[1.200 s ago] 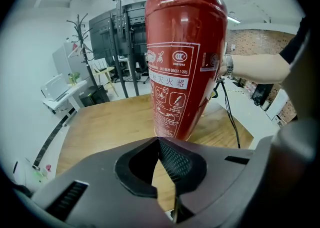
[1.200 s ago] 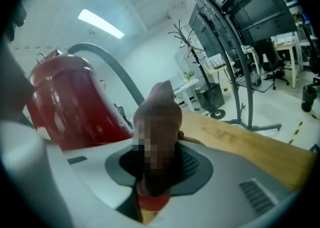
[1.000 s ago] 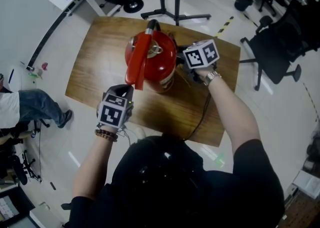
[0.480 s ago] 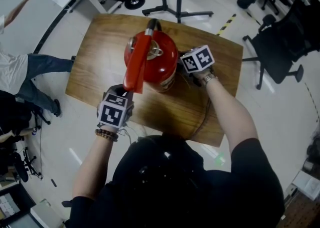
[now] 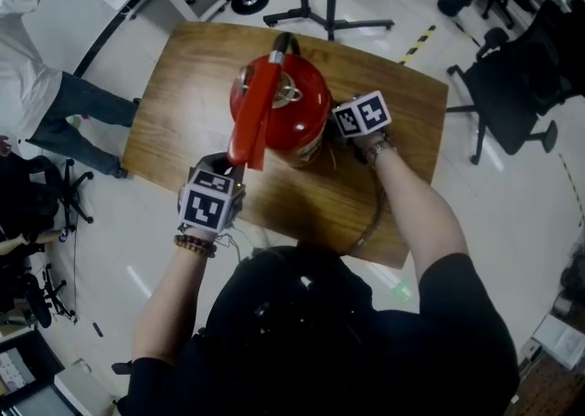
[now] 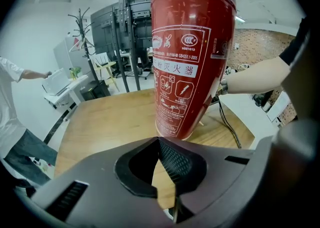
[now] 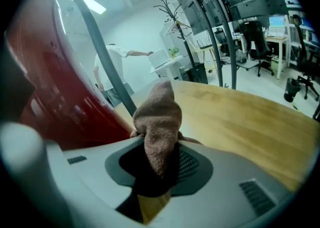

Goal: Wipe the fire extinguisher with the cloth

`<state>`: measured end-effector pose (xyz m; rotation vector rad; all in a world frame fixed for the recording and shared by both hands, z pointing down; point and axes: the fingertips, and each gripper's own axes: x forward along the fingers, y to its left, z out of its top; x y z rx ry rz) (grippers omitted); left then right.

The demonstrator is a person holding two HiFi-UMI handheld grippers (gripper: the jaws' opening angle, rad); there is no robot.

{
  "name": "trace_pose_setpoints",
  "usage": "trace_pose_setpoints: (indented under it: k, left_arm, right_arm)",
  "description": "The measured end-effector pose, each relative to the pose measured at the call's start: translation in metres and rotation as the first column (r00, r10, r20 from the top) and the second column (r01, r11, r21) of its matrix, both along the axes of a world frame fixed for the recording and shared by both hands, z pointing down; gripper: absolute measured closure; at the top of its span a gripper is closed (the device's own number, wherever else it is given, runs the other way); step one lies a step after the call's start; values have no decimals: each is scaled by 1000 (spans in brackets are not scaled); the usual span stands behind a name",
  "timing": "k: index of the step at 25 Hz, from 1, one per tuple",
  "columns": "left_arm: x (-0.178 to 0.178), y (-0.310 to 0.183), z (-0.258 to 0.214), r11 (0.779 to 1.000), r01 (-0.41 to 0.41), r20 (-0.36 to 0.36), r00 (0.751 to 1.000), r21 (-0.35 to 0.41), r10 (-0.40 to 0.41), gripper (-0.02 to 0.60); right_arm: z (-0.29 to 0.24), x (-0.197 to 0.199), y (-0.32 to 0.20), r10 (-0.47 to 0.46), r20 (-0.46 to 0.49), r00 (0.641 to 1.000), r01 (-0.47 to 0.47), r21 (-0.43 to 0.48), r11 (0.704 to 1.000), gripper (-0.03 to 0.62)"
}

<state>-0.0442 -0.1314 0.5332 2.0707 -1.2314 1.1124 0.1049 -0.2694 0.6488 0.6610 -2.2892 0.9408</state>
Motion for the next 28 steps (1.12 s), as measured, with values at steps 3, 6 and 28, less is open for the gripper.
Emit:
trace_pose_setpoints:
  k: [3,6,28]
  left_arm:
    - [-1,1,-1,1000,2,0,1000,2,-2,581]
    - [-1,1,-1,1000,1,-2,1000,4,-1,581]
    - [1,0,-20,991,-105,-109,988,82,114,581]
  right_arm:
    - [6,6,-2,31,-21,999,-32,-3,999,476]
    - [10,16,-5,57,-67,996,-56,19,998,476]
    - [-72,62,45,188,-113,976,-168,169,971,476]
